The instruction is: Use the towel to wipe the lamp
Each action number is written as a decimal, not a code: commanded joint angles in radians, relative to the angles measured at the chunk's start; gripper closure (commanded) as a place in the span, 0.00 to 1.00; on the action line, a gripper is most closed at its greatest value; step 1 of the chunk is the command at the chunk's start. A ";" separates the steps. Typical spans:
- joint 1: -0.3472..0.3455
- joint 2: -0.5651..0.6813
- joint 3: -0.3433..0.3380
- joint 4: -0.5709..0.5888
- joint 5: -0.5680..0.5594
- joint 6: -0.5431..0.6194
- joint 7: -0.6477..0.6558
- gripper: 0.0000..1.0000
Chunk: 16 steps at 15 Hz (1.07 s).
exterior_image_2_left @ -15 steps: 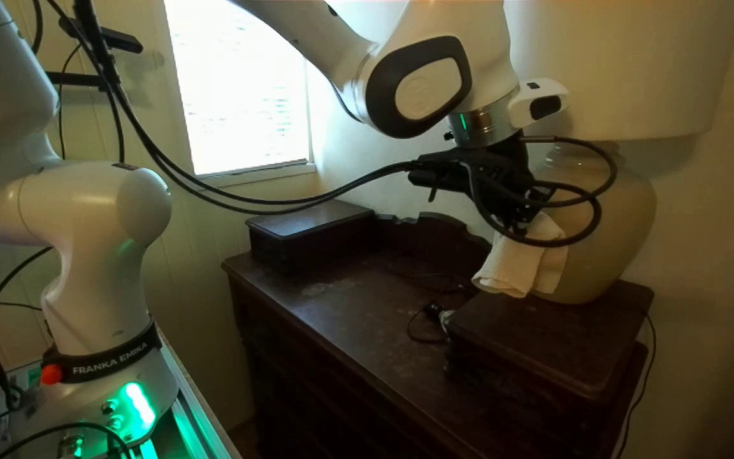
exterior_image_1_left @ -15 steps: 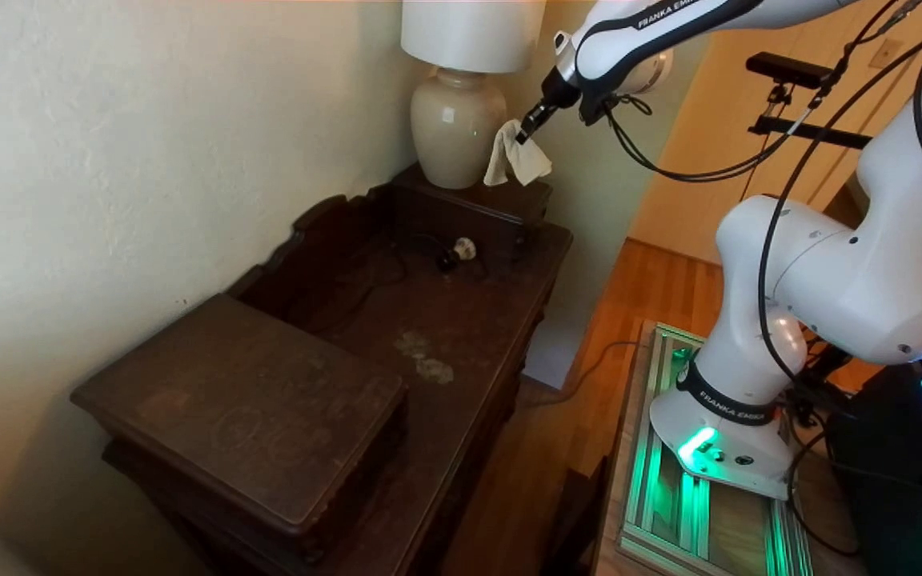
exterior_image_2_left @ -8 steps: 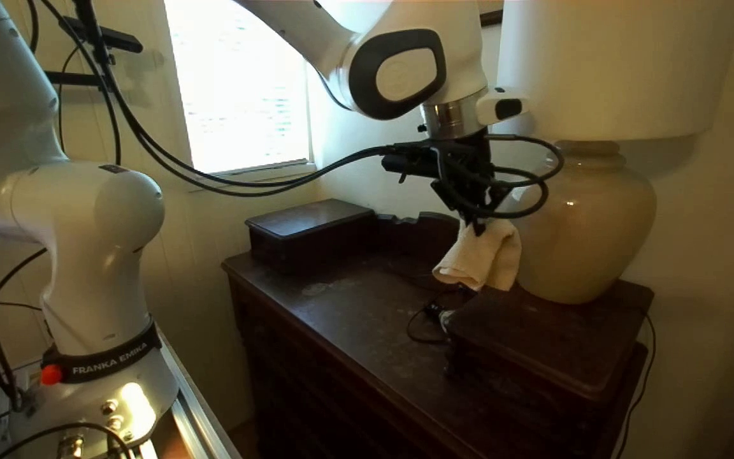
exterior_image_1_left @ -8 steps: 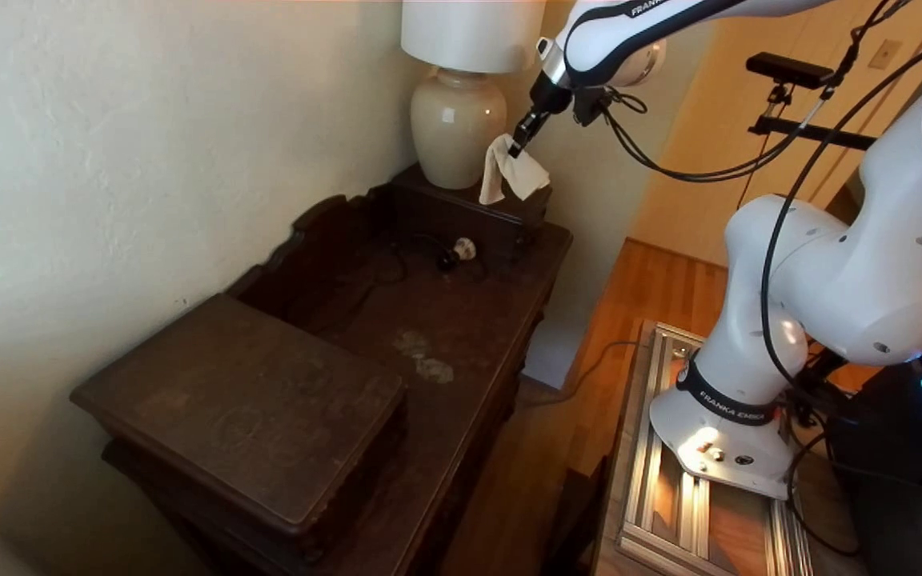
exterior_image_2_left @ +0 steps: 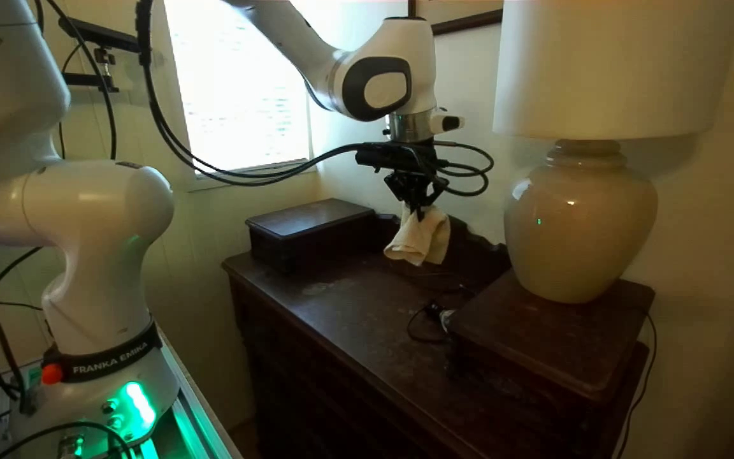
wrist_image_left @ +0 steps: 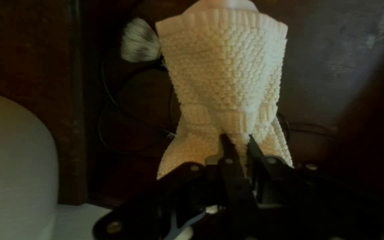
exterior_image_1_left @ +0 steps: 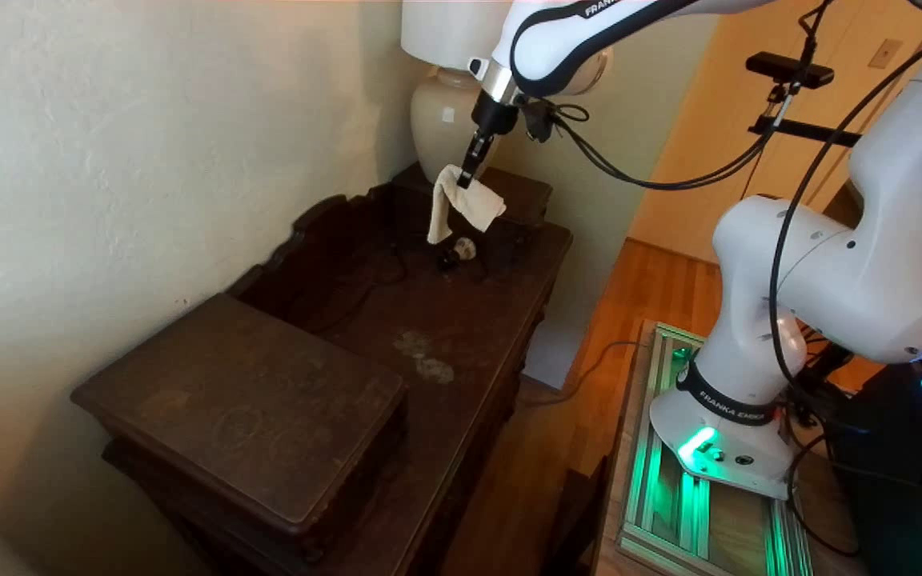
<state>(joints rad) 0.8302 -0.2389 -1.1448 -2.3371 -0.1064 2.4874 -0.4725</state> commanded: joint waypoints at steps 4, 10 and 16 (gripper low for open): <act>0.139 0.073 -0.045 0.010 0.062 -0.017 -0.060 0.90; 0.148 0.104 -0.058 0.017 0.061 -0.034 -0.068 0.97; 0.378 0.223 -0.140 0.121 0.326 -0.192 -0.296 0.97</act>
<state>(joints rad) 1.0919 -0.1234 -1.2279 -2.2970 0.0621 2.4037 -0.6475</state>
